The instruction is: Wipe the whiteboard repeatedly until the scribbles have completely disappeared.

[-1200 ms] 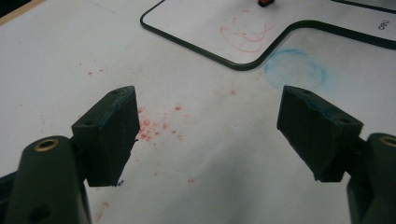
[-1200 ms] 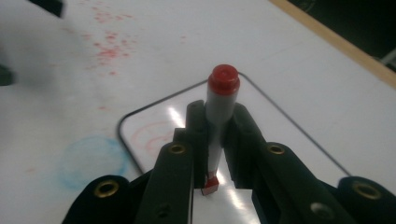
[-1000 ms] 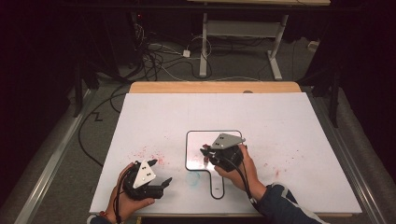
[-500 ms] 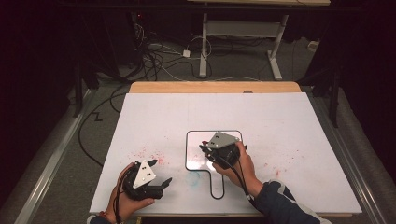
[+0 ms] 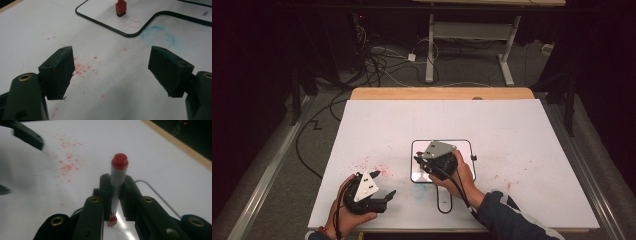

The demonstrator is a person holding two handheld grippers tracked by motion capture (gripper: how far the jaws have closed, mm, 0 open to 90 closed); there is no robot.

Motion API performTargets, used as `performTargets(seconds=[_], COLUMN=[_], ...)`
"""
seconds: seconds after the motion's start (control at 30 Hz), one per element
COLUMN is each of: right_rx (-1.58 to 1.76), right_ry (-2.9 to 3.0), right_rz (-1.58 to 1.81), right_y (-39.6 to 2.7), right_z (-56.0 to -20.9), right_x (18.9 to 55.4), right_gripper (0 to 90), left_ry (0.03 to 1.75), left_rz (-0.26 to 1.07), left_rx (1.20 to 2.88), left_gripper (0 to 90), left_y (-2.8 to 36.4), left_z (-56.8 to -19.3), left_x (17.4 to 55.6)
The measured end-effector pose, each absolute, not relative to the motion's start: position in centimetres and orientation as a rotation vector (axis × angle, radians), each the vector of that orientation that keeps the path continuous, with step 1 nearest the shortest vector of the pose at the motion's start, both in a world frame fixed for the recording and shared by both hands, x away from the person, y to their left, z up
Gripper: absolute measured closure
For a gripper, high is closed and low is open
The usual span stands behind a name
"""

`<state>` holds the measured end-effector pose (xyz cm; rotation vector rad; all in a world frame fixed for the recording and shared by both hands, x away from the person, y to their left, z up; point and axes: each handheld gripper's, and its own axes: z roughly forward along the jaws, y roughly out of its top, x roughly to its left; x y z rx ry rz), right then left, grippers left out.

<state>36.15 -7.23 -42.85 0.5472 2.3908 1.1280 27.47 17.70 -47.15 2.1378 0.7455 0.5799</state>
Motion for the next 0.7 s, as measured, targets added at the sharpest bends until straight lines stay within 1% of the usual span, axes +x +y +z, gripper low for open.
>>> performTargets(seconds=[0.07, 0.2, 0.37, 0.5, 0.7], right_rx=[0.571, 0.547, 0.532, 0.483, 0.56], right_ry=[2.391, 2.403, 2.515, 2.552, 2.444], right_rz=[1.133, 1.131, 1.212, 1.199, 1.068], right_y=[-7.3, -6.8, -6.5, -6.2, -7.2], right_z=[-42.8, -42.8, -42.6, -42.4, -42.2], right_x=[36.6, 36.4, 35.4, 34.6, 36.3], right_gripper=[81.3, 81.3, 81.3, 81.3, 81.3], left_ry=[0.744, 0.745, 0.742, 0.741, 0.741], left_rz=[0.578, 0.575, 0.573, 0.573, 0.573], left_rx=[2.138, 2.139, 2.141, 2.139, 2.145], left_gripper=[20.5, 20.5, 20.5, 20.5, 20.5], left_y=[17.7, 17.7, 17.7, 17.7, 17.7], left_z=[-47.1, -47.2, -47.2, -47.1, -47.2], left_x=[27.5, 27.5, 27.5, 27.5, 27.5])
